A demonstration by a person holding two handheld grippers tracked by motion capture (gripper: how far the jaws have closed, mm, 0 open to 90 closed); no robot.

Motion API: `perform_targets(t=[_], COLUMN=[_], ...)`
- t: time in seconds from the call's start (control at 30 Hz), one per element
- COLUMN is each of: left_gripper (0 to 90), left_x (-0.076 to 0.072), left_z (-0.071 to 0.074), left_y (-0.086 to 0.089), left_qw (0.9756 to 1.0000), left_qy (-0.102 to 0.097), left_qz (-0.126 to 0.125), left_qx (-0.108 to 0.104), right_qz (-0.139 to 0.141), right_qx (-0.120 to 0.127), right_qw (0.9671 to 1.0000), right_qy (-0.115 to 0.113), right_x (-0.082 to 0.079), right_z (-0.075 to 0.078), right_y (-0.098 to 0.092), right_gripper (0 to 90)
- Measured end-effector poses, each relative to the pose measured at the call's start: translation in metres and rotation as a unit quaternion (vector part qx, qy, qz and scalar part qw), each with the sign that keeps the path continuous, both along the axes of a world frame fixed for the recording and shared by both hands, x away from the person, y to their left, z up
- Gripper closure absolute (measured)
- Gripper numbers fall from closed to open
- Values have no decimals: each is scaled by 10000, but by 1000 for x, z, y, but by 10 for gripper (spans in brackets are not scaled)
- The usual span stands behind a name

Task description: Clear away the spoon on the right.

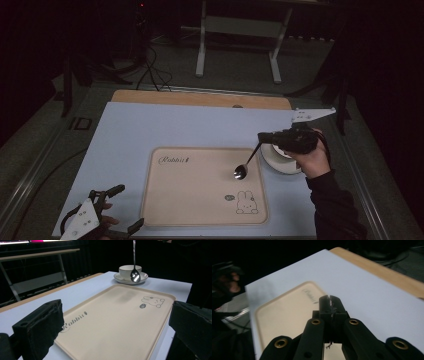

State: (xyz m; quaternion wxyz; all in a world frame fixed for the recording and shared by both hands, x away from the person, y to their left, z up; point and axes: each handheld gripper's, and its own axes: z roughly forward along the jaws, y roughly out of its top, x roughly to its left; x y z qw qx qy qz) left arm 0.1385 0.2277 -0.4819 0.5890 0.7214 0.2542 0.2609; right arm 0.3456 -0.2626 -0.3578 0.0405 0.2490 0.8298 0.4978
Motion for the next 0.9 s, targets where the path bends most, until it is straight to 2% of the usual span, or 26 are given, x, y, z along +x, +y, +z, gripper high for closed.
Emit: perform_targets(t=[0.13, 0.33, 0.6, 0.67, 0.77, 0.9], left_gripper=[0, 0, 0, 0, 0, 0], left_x=[1, 0, 0, 0, 0, 0], left_z=[0, 0, 0, 0, -1, 0], left_y=[1, 0, 0, 0, 0, 0], left_qw=[10000, 10000, 10000, 10000, 10000, 10000], left_qy=[32, 31, -3, -3, -4, -4], left_qz=[2, -14, -23, -23, -13, -36], left_qx=[-28, -6, 11, 11, 32, 46], right_qz=[164, 610, 958, 966, 1175, 1328], right_qx=[-37, -239, -384, -389, -525, -547], right_qw=[9998, 9974, 9935, 9934, 9902, 9877], right_qy=[137, 308, 481, 481, 533, 620], right_x=[-1, -4, -8, -8, -11, -12], right_z=[-10, -24, -36, -38, -43, -48], right_y=[9, 22, 35, 37, 46, 53], right_gripper=[898, 898, 898, 898, 898, 898])
